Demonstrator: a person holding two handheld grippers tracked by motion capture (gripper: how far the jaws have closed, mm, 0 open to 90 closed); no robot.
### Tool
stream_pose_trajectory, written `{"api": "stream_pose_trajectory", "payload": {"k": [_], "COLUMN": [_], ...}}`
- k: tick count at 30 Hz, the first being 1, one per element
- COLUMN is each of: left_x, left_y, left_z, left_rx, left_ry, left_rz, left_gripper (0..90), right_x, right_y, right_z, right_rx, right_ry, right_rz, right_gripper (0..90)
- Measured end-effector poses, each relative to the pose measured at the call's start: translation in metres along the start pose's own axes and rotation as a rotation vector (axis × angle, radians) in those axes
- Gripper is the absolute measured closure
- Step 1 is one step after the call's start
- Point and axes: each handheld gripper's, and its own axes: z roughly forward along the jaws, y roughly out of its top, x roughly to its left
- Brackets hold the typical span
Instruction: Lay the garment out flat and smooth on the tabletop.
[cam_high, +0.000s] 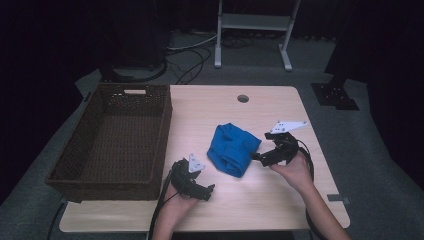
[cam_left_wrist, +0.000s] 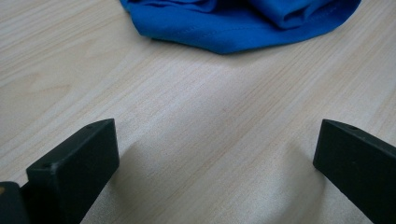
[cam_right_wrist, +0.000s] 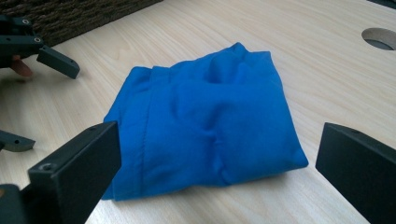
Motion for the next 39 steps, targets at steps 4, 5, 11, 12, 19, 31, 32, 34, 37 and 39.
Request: {"api": "stream_pose_trajectory", "payload": {"k": [4,5,11,12,19,31,32,34,37,39], "left_x": [0.0,0.0,0.0,0.0,0.0,0.0,0.0,0.0,0.0,0.0], "left_y": [0.0,0.0,0.0,0.0,0.0,0.0,0.0,0.0,0.0,0.0], "left_z": [0.0,0.0,0.0,0.0,0.0,0.0,0.0,0.0,0.0,0.0], "left_rx": [0.0,0.001,0.001,0.001,0.0,0.001,0.001,0.001,0.001,0.001], "left_ry": [0.0,0.0,0.0,0.0,0.0,0.0,0.0,0.0,0.0,0.0], "left_rz": [0.0,0.002,0.001,0.001,0.001,0.002,0.001,0.001,0.002,0.001], "left_gripper": [0.0,0.0,0.0,0.0,0.0,0.0,0.0,0.0,0.0,0.0], "right_x": [0.0,0.0,0.0,0.0,0.0,-0.002,-0.002,-0.003,-0.003,-0.003], "right_y": [0.003,0.003,0.007,0.008,0.012,0.02,0.021,0.022,0.024,0.025], "right_z": [0.005,0.006,0.012,0.013,0.018,0.03,0.031,0.033,0.036,0.039], "right_rx": [0.002,0.003,0.004,0.004,0.005,0.009,0.008,0.008,0.009,0.012], "right_ry": [0.004,0.005,0.013,0.014,0.02,0.038,0.039,0.044,0.046,0.047], "right_rz": [-0.001,-0.001,-0.003,-0.002,-0.008,-0.011,-0.012,-0.012,-0.014,-0.018], "right_gripper": [0.0,0.0,0.0,0.0,0.0,0.5,0.6,0.6,0.6,0.6]}}
